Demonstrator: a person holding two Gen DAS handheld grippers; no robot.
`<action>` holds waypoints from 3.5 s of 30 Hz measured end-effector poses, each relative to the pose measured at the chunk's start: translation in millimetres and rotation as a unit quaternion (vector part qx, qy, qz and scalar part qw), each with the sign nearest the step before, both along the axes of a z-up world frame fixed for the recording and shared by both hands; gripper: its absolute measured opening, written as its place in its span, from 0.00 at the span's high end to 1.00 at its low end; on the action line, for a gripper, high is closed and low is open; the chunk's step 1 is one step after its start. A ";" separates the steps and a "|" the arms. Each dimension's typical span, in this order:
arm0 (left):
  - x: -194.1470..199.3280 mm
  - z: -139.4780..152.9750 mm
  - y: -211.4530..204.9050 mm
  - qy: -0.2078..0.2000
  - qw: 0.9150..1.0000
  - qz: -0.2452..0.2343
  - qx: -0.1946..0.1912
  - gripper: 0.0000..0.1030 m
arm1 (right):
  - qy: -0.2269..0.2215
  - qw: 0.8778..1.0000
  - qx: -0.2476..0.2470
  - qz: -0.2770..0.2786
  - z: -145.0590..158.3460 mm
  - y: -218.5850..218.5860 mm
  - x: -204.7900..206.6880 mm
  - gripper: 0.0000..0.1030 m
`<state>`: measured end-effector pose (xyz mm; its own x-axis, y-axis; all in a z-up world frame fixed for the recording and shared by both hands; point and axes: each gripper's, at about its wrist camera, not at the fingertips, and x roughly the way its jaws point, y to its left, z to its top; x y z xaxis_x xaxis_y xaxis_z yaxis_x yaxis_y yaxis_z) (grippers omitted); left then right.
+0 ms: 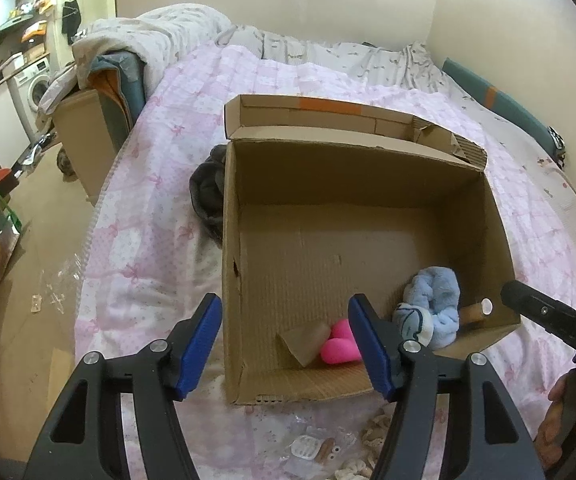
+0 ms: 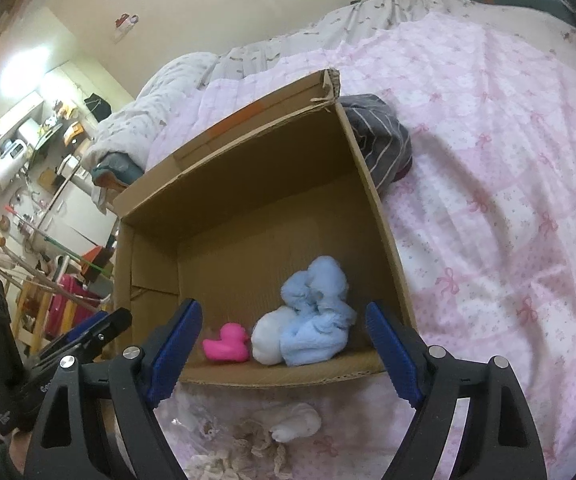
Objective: Organize soft objects
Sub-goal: 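Open both grippers to drop the beige piece and tan tube into the box, then withdraw both tools from the box toward the remaining scrunchies, then grasp the clear plastic bag with the left gripper while the right gripper approaches the white scrunchie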
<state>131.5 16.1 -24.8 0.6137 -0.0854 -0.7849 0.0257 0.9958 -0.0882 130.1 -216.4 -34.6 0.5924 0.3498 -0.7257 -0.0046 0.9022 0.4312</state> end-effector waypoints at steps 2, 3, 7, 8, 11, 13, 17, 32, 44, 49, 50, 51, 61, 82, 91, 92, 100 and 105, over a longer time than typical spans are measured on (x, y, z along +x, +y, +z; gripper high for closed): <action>-2.0 1.5 0.5 -0.003 1.000 0.002 0.003 0.39 | 0.000 1.000 -0.002 -0.001 1.1 -0.9 -1.9 0.13; -3.4 2.5 1.1 -0.005 1.000 0.004 0.006 0.39 | -0.002 1.000 -0.004 -0.003 1.7 -0.9 -2.9 0.13; -7.0 5.8 3.5 -0.007 1.000 0.009 0.007 0.39 | -0.008 1.000 -0.016 -0.007 5.7 -1.7 -7.9 0.13; -8.8 6.5 4.4 -0.008 1.000 0.009 0.007 0.39 | -0.010 1.000 -0.019 -0.008 7.1 -1.6 -9.5 0.13; -14.6 7.6 5.6 -0.003 1.000 0.007 0.011 0.39 | -0.018 0.999 -0.027 -0.009 12.1 -1.7 -15.8 0.13; -19.9 8.8 5.1 -0.003 1.000 0.001 0.019 0.39 | -0.024 0.999 -0.036 -0.012 16.3 -2.2 -20.9 0.13; -29.9 14.4 6.6 -0.010 1.000 -0.006 0.021 0.39 | -0.025 0.999 -0.048 -0.002 20.9 -1.3 -28.9 0.13; -67.9 17.4 16.0 0.000 1.000 0.007 -0.006 0.39 | -0.018 0.998 -0.064 0.017 22.0 12.0 -71.2 0.13; -88.3 4.4 18.2 0.033 0.999 0.025 0.008 0.39 | 0.002 0.998 -0.061 0.025 15.5 24.1 -90.3 0.13; -93.5 -6.1 20.2 0.059 0.998 0.031 0.007 0.39 | 0.019 0.998 -0.053 0.037 9.2 29.4 -94.8 0.13; -93.7 -8.1 20.0 0.063 0.997 0.031 0.009 0.39 | 0.023 0.998 -0.053 0.040 7.5 31.0 -95.6 0.13; -93.6 -10.2 19.9 0.067 0.997 0.030 0.009 0.39 | 0.026 0.997 -0.054 0.044 5.8 32.9 -96.2 0.13; -77.2 -44.8 34.2 0.142 0.988 0.061 0.001 0.39 | 0.059 0.996 -0.051 0.043 -7.6 34.6 -91.8 0.13; -41.9 -112.3 -32.1 0.222 0.973 -0.060 0.013 0.41 | 0.117 0.992 -0.037 -0.002 -34.2 19.7 -80.1 0.13; -45.7 -101.1 -32.5 0.209 0.973 -0.093 -0.016 0.87 | 0.120 0.992 -0.047 0.007 -37.1 24.9 -78.3 0.13; -46.3 -93.6 -27.3 0.200 0.976 -0.086 -0.021 0.87 | 0.120 0.992 -0.048 0.007 -37.1 25.2 -78.4 0.13; -63.6 -37.5 31.1 0.160 0.985 -0.009 -0.070 0.87 | 0.175 0.981 0.039 0.078 -48.4 46.7 -80.9 0.13; -73.0 -24.6 52.4 0.150 0.985 0.027 -0.081 0.87 | 0.222 0.967 0.086 0.087 -61.6 78.1 -80.6 0.14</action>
